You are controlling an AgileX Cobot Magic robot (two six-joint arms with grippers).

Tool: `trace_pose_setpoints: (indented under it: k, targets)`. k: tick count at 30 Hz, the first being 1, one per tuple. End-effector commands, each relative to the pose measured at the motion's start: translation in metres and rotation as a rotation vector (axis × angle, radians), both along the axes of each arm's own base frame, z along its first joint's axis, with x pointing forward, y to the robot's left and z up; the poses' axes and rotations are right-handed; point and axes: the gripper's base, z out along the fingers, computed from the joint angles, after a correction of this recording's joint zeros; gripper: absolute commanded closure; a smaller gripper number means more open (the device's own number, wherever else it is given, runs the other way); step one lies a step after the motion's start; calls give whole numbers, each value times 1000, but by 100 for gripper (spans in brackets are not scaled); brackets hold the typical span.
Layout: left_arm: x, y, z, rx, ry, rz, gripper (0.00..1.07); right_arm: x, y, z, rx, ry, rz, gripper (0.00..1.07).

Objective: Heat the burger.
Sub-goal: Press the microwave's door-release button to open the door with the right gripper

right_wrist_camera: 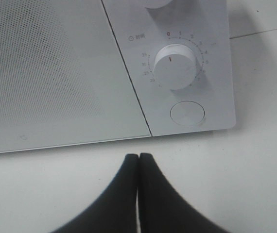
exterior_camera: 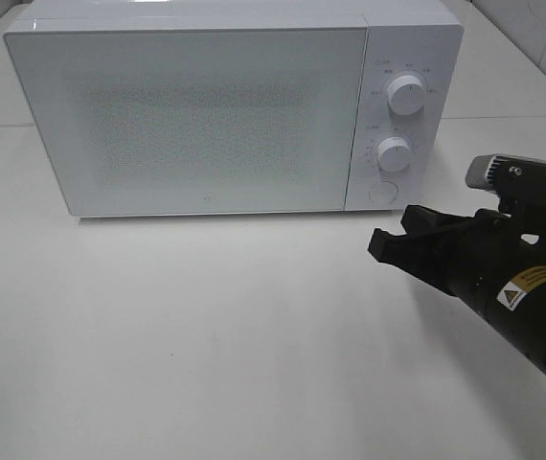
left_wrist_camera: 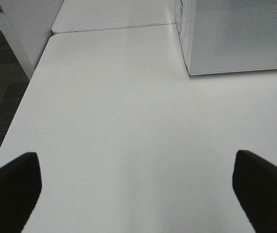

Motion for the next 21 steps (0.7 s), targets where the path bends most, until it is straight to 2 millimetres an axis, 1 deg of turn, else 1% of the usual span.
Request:
trace_pose_setpoints:
  k: [1,3,5,6,8,10,11,13,14,15,16,17,19,21]
  targets:
    - [-2,-1,0,-10,-23,-15,7,1,1,1,48,14,-17,107]
    - [-2,-1,0,-10,-23,-15,7,1,1,0,69,24,-24,107]
    - [-2,-1,0,-10,-23,-15,7,2,0,0,220,72,-95,107]
    - [-2,-1,0,-10,-23,-15,7,2,0,0,220,72,-95,107]
    - [-2,-1,0,-10,-23,-15,7,6,1,1,324,96,-153,107]
    - [-2,-1,0,-10,-23,-15,7,8,1,2,348,96,-165,107]
    - [-2,-1,0,-10,-23,-15,7,13,3,3,378,94,-188,107]
    - [-2,-1,0,-10,-23,-15,7,17,5,3,399,94,-204,107]
    - [-2,-1,0,-10,-23,-15,7,22,8,0,436,113,-235,107]
    - [-2,-1,0,-10,-23,-15,7,22,8,0,436,113,-235,107]
    - [-2,-1,0,-10,-23,-15,7,27,11,-6,476,136,-255,107]
    - [-2,-1,0,-10,-23,-15,7,27,11,-6,476,136,-255,107]
    - [-2,-1,0,-10,-23,-15,7,32,15,-16,559,174,-291,107]
    - [-2,-1,0,-10,-23,-15,7,34,17,-18,588,184,-303,107]
